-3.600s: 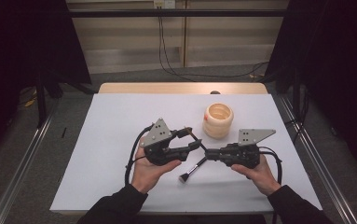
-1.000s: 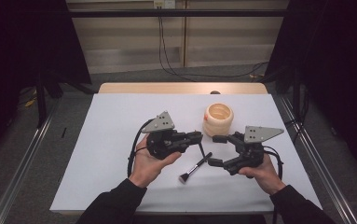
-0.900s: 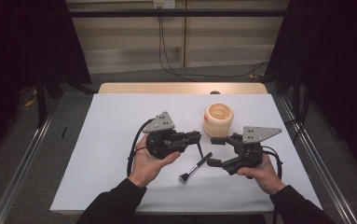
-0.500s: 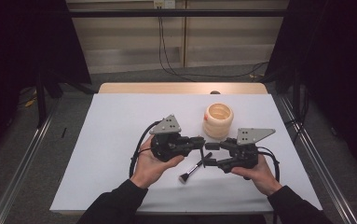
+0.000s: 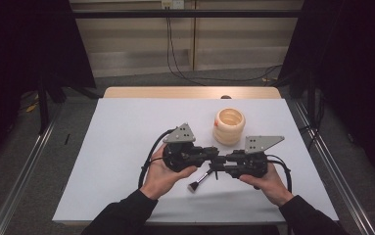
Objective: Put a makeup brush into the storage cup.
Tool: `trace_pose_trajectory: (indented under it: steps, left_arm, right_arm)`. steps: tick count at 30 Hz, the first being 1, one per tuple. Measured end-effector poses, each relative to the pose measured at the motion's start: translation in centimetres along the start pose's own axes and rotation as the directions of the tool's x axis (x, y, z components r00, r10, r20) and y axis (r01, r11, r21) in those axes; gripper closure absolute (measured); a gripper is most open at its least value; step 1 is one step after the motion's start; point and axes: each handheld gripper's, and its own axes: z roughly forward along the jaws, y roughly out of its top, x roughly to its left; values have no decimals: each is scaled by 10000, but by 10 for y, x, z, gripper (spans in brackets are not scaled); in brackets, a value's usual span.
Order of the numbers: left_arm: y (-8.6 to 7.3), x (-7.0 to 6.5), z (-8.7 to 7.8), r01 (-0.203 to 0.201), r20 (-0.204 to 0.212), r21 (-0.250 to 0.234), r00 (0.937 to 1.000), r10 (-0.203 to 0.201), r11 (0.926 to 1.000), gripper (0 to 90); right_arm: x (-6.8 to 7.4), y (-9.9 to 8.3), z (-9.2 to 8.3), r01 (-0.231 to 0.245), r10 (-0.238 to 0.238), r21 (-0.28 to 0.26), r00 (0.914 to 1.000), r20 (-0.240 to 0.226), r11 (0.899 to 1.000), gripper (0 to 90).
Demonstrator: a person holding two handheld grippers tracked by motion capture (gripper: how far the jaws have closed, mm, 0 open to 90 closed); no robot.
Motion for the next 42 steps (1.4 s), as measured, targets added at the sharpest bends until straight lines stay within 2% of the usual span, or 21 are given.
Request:
trace_pose_trajectory:
  steps: [5, 16, 22, 25, 28, 32, 34, 37, 38, 39, 40, 42]
  left_arm:
    - [-1, -1, 0, -5, -73, -47, 10000, 5, 10000, 845]
    - [-3, 1, 1, 6, -139, -286, 9999, -10, 9996, 841]
    - [-6, 3, 2, 33, -42, -645, 10000, -36, 9979, 833]
    - [-7, 5, 2, 11, -135, -802, 9999, -22, 9968, 796]
    - [-8, 4, 2, -119, -196, -1168, 9998, 97, 9931, 724]
    - [-9, 4, 1, -188, -522, -1245, 9986, 124, 9920, 609]
    - [-10, 6, 1, -77, -527, -1305, 9986, 9, 9914, 563]
    - [-10, 8, 1, 192, -589, -1377, 9979, -276, 9903, 458]
    - [-10, 8, 1, 154, -725, -1244, 9971, -245, 9921, 409]
    - [-10, 8, 1, 158, -778, -1306, 9966, -261, 9913, 340]
    - [-10, 7, 1, 225, -809, -1425, 9961, -343, 9895, 298]
    - [-10, 7, 1, 97, -910, -1471, 9956, -233, 9891, 235]
  right_arm:
    - [-1, -1, 0, -49, 49, -25, 10000, 66, 10000, 831]
    - [0, 0, -1, 183, -182, -24, 9992, 370, 9998, 841]
    - [-1, 0, -2, 163, -159, -98, 9991, 398, 9998, 841]
    - [-1, 0, -3, 156, -152, -85, 9986, 497, 9998, 841]
    - [-1, 0, -2, 148, -145, -81, 9989, 437, 9999, 841]
    - [-1, -1, -2, 121, -120, -27, 9989, 456, 9999, 841]
    - [-2, -1, -2, 93, -91, -49, 9989, 460, 9999, 841]
    - [-2, 0, -3, 79, -75, -82, 9986, 520, 9999, 841]
    - [-2, 0, -3, 72, -68, -88, 9985, 537, 9999, 841]
    - [-3, 0, -3, 54, -48, -105, 9985, 545, 9999, 841]
    - [-3, 0, -3, 51, -45, -109, 9985, 547, 9999, 841]
    - [-3, -1, -3, 46, -39, -125, 9985, 538, 9999, 841]
